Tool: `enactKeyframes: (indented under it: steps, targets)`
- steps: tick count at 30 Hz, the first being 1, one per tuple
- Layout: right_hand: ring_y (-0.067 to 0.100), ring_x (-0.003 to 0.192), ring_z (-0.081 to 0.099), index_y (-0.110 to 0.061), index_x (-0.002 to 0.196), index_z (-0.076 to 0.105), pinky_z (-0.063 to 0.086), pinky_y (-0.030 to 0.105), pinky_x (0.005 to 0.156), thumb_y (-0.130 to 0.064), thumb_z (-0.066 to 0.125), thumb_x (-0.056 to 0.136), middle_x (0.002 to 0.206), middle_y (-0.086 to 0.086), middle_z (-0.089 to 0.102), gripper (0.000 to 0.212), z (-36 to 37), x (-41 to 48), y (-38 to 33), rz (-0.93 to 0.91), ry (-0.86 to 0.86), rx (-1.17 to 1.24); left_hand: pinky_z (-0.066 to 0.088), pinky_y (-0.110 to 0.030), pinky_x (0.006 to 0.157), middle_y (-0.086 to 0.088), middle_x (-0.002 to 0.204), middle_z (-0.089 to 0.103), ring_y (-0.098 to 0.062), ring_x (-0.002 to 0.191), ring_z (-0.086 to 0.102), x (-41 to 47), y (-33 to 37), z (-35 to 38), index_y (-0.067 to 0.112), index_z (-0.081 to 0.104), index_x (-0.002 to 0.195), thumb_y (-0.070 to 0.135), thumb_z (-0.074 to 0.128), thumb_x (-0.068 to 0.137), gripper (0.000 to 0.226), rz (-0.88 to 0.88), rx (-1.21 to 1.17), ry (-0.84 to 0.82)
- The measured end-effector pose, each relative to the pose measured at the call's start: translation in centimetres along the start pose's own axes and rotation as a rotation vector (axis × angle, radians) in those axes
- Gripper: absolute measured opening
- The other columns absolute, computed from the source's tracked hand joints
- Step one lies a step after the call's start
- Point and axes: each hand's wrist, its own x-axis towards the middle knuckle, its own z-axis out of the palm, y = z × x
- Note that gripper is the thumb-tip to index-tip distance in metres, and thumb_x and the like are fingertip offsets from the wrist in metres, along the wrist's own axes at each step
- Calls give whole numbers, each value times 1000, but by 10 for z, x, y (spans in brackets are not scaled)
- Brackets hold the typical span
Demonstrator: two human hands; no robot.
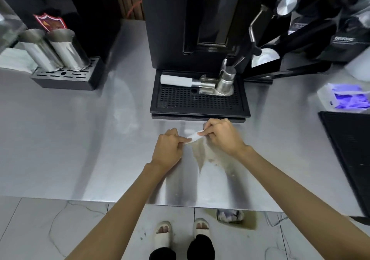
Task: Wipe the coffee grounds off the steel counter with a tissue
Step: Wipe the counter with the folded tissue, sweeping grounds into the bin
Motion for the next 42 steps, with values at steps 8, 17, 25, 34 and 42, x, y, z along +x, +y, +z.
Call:
enactKeyframes:
  steps: [8, 17, 25, 34, 42]
  targets:
    - [17, 72, 66, -17, 88, 76, 47, 20, 72, 11, 59, 74, 82, 2, 70, 36, -9, -45, 15, 24, -19, 36, 49, -38, 82, -14, 87, 60, -28, 82, 59, -29, 30, 13, 17, 69, 107, -1, 50, 85, 34, 5, -56, -82]
    - [13, 83, 62, -17, 89, 77, 42, 19, 79, 7, 52, 76, 91, 2, 69, 37, -3, -2, -43, -74, -132, 177, 50, -37, 78, -19, 83, 60, -33, 77, 59, -60, 9, -35, 15, 71, 103, -2, 54, 82, 32, -167, -14, 99]
    - [17, 84, 63, -22, 87, 77, 30, 27, 82, 0, 57, 76, 92, 0, 68, 32, 48, 16, -112, -410, -314, 146, 34, -5, 53, 1, 65, 57, -22, 68, 61, -132, -28, -36, 16, 74, 92, 2, 59, 81, 23, -625, -83, 322]
    - [-1, 68, 50, -24, 79, 78, 29, -4, 66, -1, 59, 76, 91, -7, 71, 31, 21, 31, -87, -477, -538, 93, 35, -1, 64, -15, 86, 75, -24, 75, 65, -125, 36, 2, 9, 72, 99, 1, 56, 80, 26, -751, -309, 381]
    - [1, 72, 53, -19, 77, 78, 41, 13, 70, 4, 57, 77, 85, -10, 61, 31, -8, 28, -28, -468, -601, 47, 34, -2, 70, -13, 95, 75, -23, 85, 69, -93, 88, 39, 7, 71, 101, 3, 58, 80, 25, -735, -357, 336]
